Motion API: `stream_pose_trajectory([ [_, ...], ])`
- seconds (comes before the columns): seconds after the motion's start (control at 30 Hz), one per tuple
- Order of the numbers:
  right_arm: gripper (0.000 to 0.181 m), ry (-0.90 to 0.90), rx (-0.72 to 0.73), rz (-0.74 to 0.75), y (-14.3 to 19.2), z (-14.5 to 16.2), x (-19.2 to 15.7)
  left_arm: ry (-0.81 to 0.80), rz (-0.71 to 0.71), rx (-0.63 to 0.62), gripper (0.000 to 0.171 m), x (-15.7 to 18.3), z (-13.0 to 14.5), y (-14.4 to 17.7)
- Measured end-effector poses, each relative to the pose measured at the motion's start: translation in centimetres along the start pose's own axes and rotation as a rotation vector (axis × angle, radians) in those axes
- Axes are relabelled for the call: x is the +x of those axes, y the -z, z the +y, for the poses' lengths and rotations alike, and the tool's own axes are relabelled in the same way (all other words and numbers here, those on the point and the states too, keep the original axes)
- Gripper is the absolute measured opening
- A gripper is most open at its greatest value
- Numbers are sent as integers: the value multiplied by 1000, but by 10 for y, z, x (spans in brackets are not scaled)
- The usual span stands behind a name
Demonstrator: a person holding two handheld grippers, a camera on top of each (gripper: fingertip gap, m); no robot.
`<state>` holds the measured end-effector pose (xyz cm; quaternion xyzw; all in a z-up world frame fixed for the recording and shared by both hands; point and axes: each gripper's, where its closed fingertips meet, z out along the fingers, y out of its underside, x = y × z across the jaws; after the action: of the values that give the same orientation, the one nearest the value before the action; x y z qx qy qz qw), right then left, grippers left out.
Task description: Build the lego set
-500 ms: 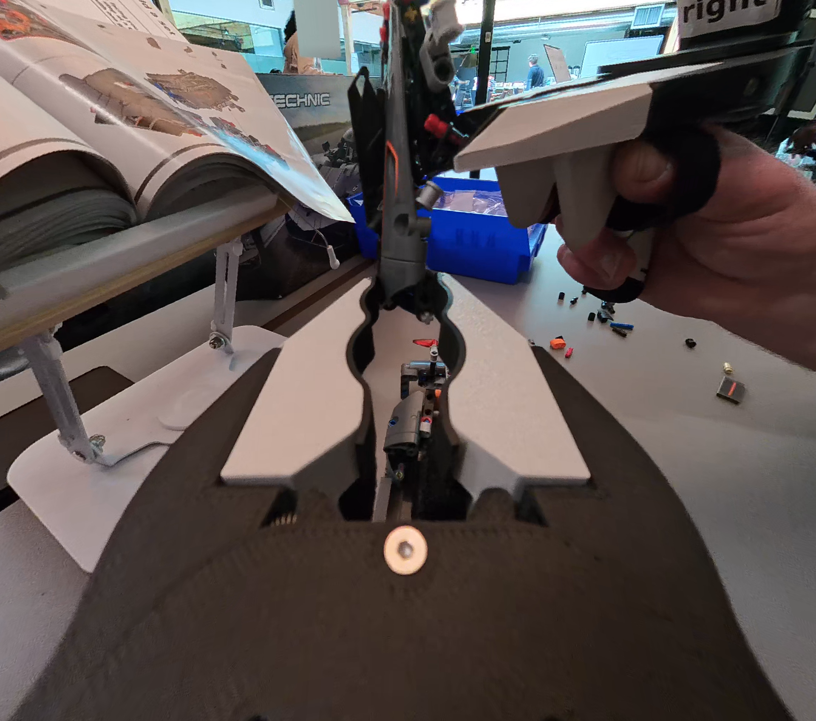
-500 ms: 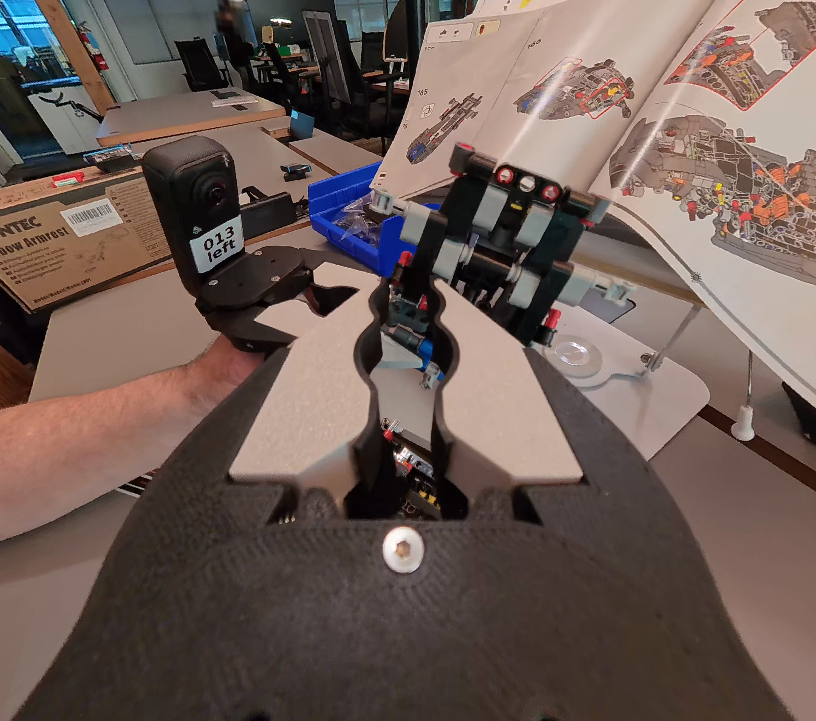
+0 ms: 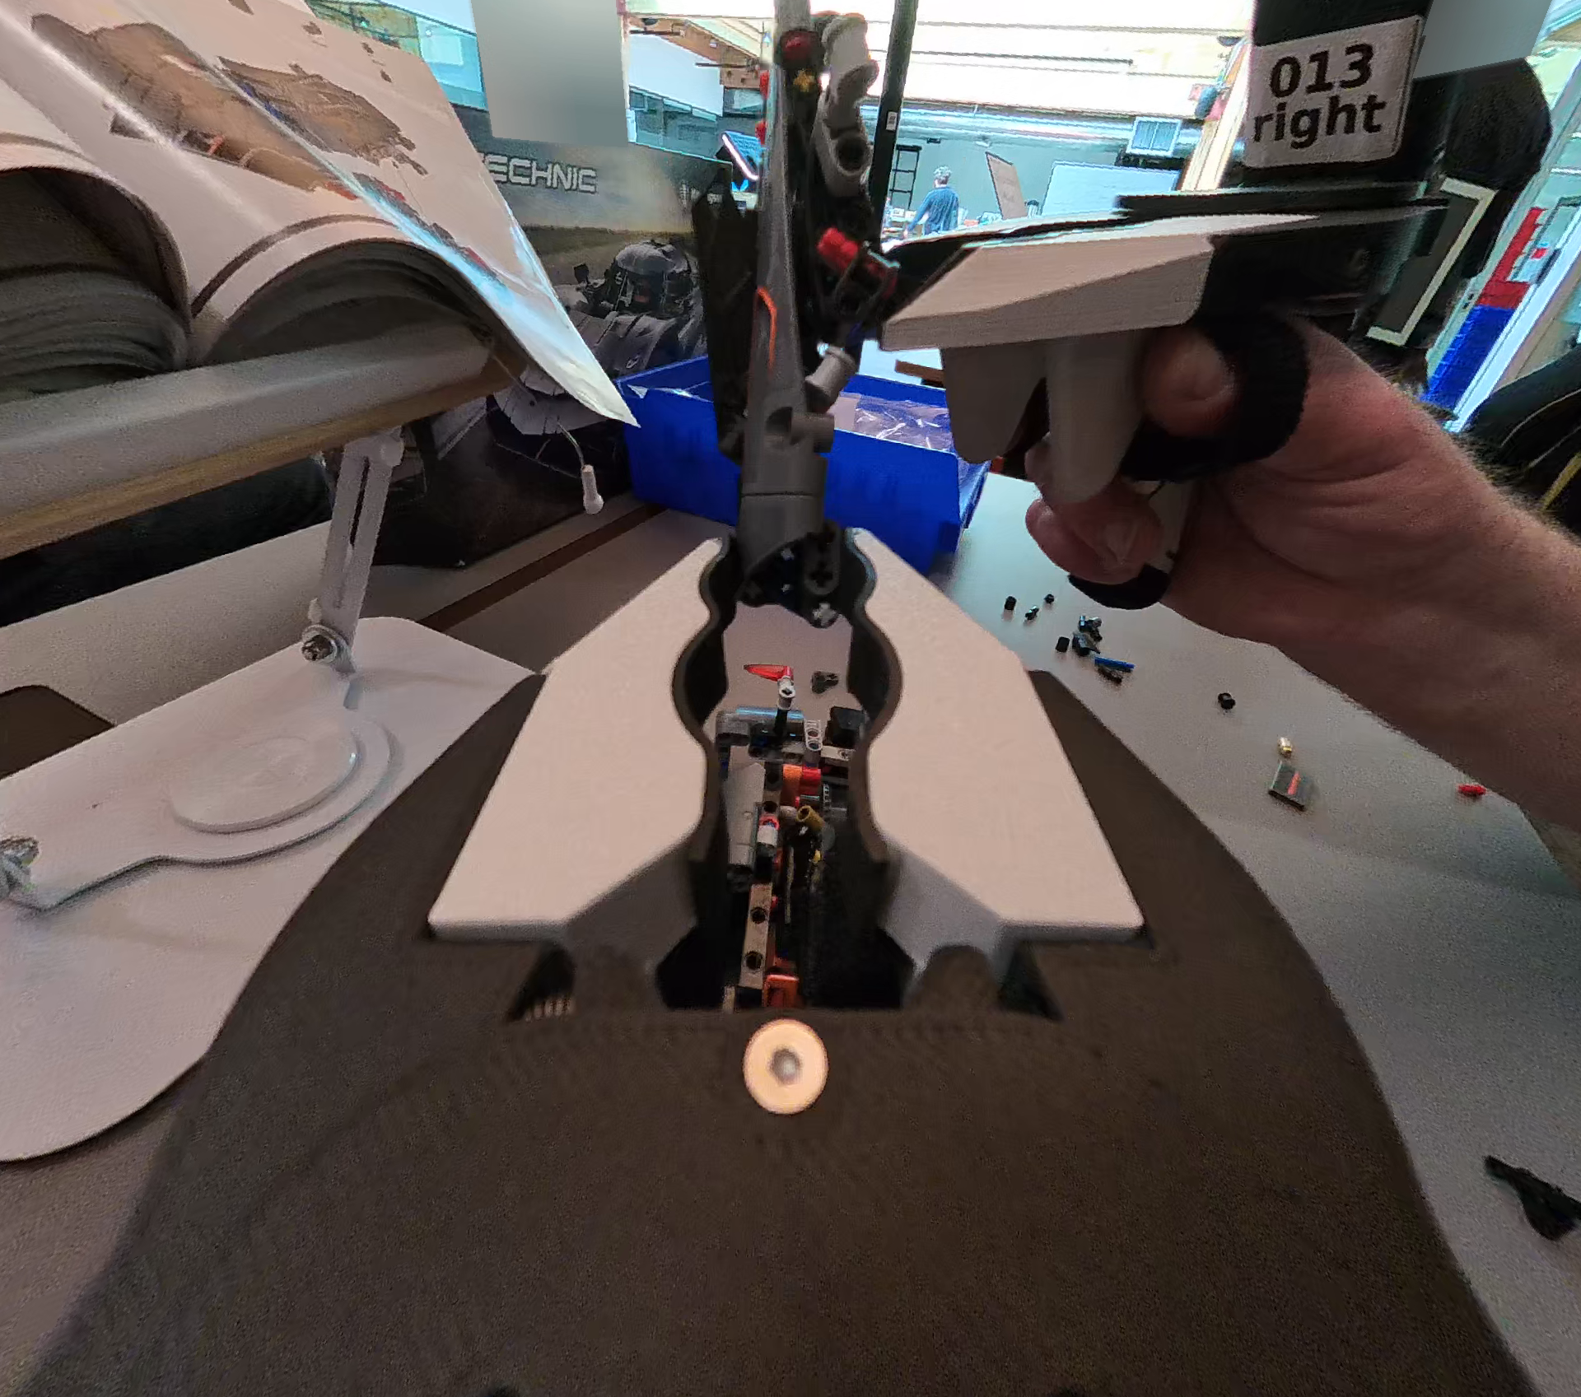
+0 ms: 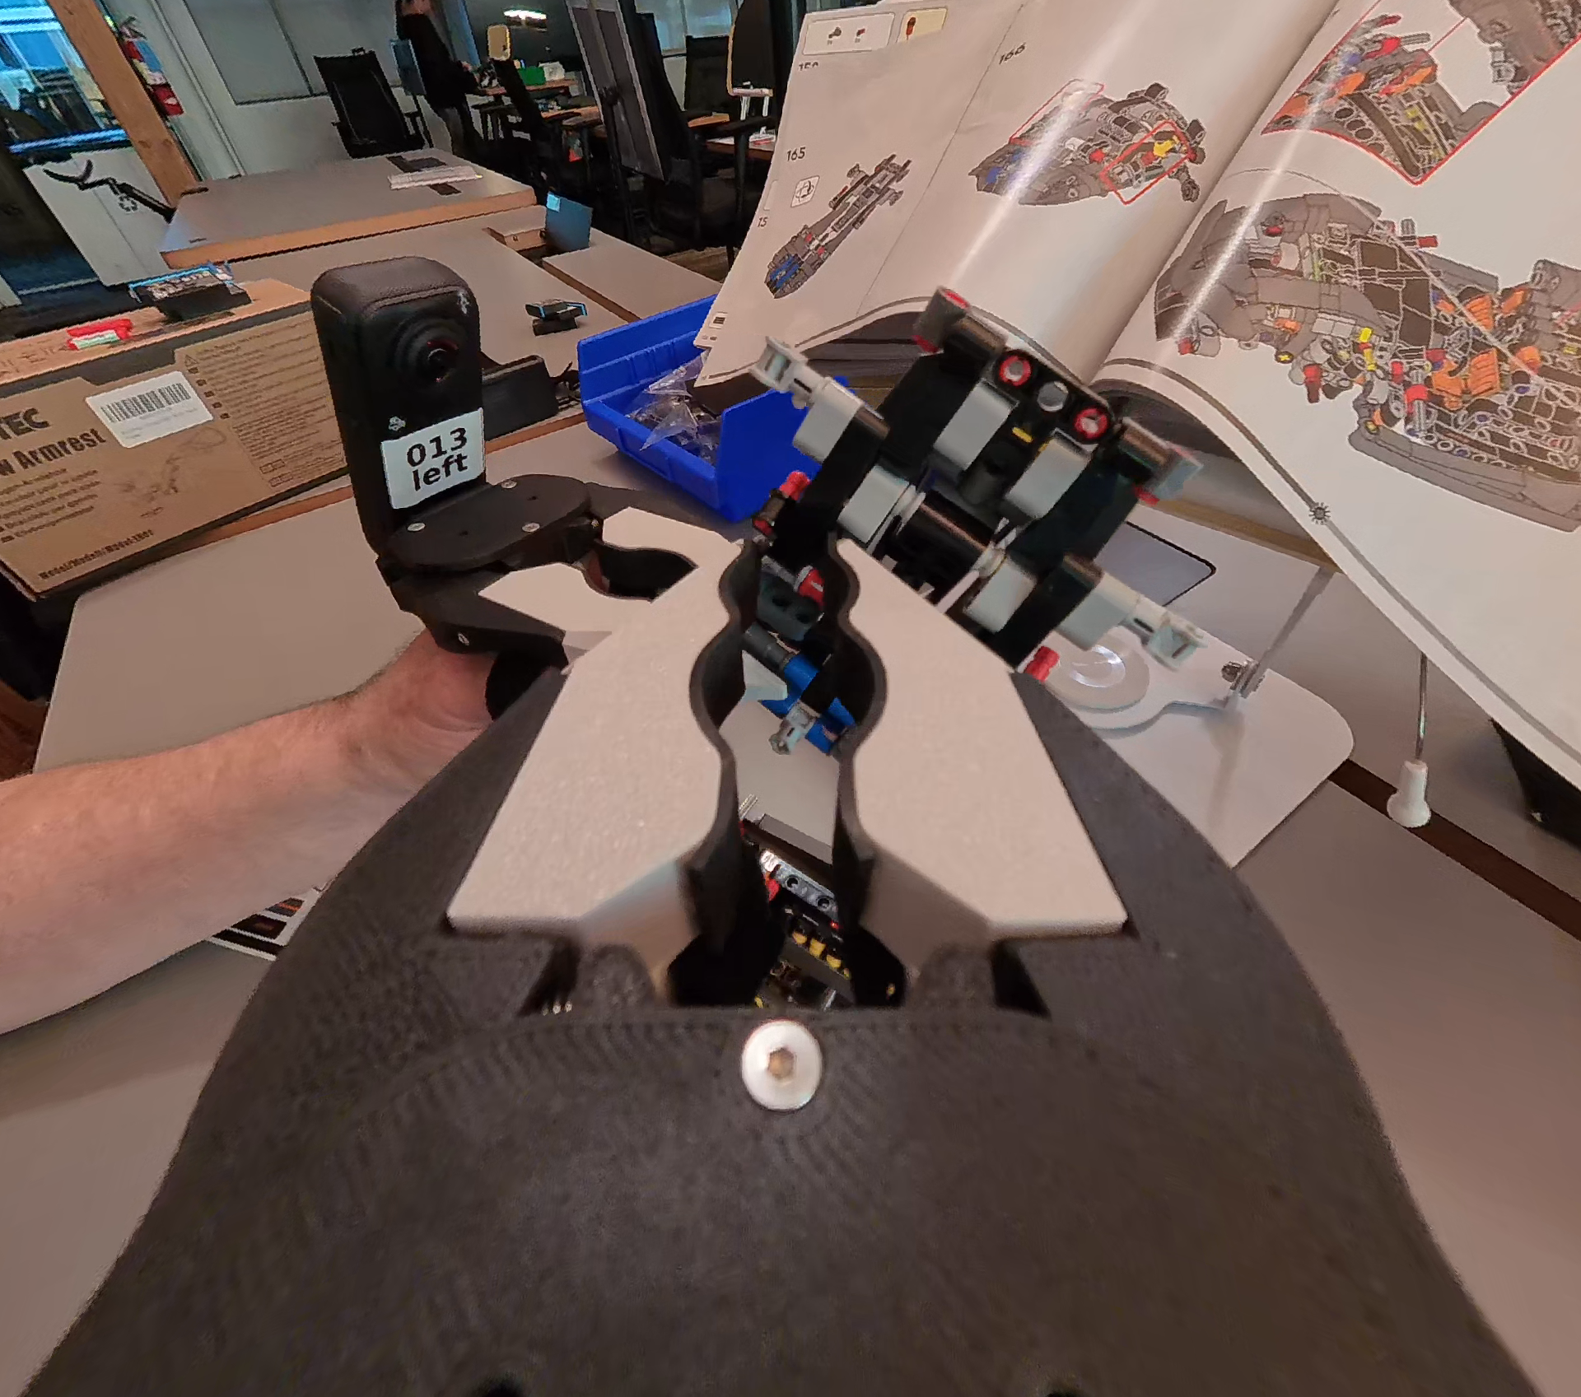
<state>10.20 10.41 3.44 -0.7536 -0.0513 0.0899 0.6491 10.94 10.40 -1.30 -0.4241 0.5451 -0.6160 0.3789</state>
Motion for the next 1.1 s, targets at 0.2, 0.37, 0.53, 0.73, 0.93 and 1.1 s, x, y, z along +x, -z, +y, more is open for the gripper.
stream_pose_trajectory([
  [0.2, 14, 22, -18, 14, 2, 4, 4, 32, 23, 6, 20, 1, 2, -1],
  [0.37, 10, 26, -33, 20, 7, 8, 8, 45, 62, -10, 20, 6, 5, -3],
  [0.53, 8, 18, -50, 21, 11, 15, 12, 50, 86, -32, 20, 9, 9, -4],
  [0.73, 8, 34, -91, 33, 16, 24, 18, 82, 111, -39, 20, 10, 10, -4],
  [0.93, 9, 74, -122, 50, 18, 28, 19, 127, 136, -52, 20, 12, 13, -5],
  [1.1, 9, 87, -126, 51, 19, 27, 19, 153, 145, -37, 19, 13, 10, -4],
])
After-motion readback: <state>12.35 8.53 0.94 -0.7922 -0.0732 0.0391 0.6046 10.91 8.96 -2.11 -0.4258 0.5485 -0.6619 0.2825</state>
